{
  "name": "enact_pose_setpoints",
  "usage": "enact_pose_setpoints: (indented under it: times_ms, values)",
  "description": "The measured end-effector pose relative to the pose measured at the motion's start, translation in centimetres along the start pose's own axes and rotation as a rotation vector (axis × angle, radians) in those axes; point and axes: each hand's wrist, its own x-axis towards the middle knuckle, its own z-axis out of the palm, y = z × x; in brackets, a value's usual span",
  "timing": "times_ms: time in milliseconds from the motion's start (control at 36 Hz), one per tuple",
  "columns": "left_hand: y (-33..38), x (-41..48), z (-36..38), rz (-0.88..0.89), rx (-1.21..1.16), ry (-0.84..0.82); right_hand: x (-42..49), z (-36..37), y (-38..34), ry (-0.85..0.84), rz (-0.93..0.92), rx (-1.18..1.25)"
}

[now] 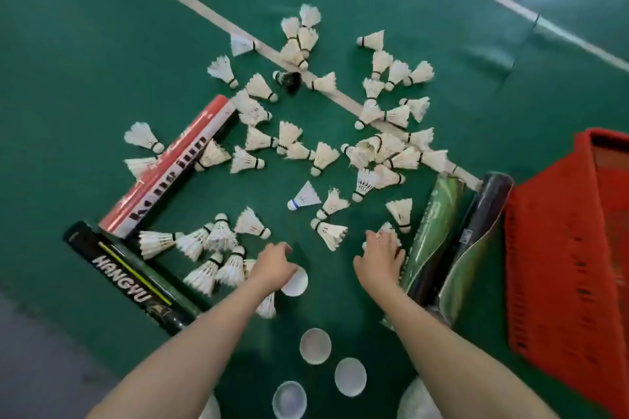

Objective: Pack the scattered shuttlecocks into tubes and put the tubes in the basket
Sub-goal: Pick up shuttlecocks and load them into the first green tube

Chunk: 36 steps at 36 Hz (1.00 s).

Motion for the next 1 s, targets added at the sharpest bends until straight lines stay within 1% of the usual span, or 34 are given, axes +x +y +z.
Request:
enact_pose_setpoints:
  times_ms: [56,111,222,333,417,500,556,611,694,750,778,833,917,1000]
  values:
    - [0.1,1.2,1.6,0.023,0.009,0.021,0.8,0.7,1.3,0.069,0.118,0.003]
    - [0.3,2.1,3.2,0.044,0.041,0.027,1.4,1.4,3.3,0.120,0.188,-0.023]
    - [0.4,3.2,6.2,0.084,0.142,0.057,1.9,2.7,7.0,0.201,0.240,0.072]
    - [0.5,3.2,8.1,0.101,0.217,0.092,1.9,3.1,8.8,0.290,0.255,0.190]
    - [0.5,2.8,9.1,0.115,0.256,0.101,1.6,3.4,9.0,0.245,0.327,0.280]
    - [0.3,2.0,10.1,0.141,0.254,0.038,1.2,3.6,8.9,0.197,0.383,0.417]
    - [0.4,1.1,10.7,0.169,0.268,-0.003,0.7,3.6,8.9,0.160,0.394,0.578]
    - [1.0,-0.1,11.0,0.216,0.262,-0.021,-0.1,3.3,8.6,0.139,0.404,0.808]
    - [2.9,-2.2,10.6,0.325,0.100,-0.104,-1.5,2.4,7.8,0.201,0.364,1.121]
    - [4.3,-3.8,9.7,0.331,-0.061,-0.206,-2.0,1.8,6.9,0.222,0.289,1.273]
    - [4.8,-4.4,9.2,0.321,-0.115,-0.229,-2.3,1.3,6.3,0.211,0.252,1.334]
    - [5.6,-5.7,8.0,0.313,-0.191,-0.221,-3.1,-0.1,5.0,0.147,0.170,1.422]
    - [5.9,-7.5,6.0,0.334,-0.257,-0.198,-4.4,-2.3,3.2,0.090,0.052,1.471]
    - [5.5,-9.9,3.3,0.383,-0.215,-0.117,-6.1,-5.2,1.3,0.032,-0.001,1.523]
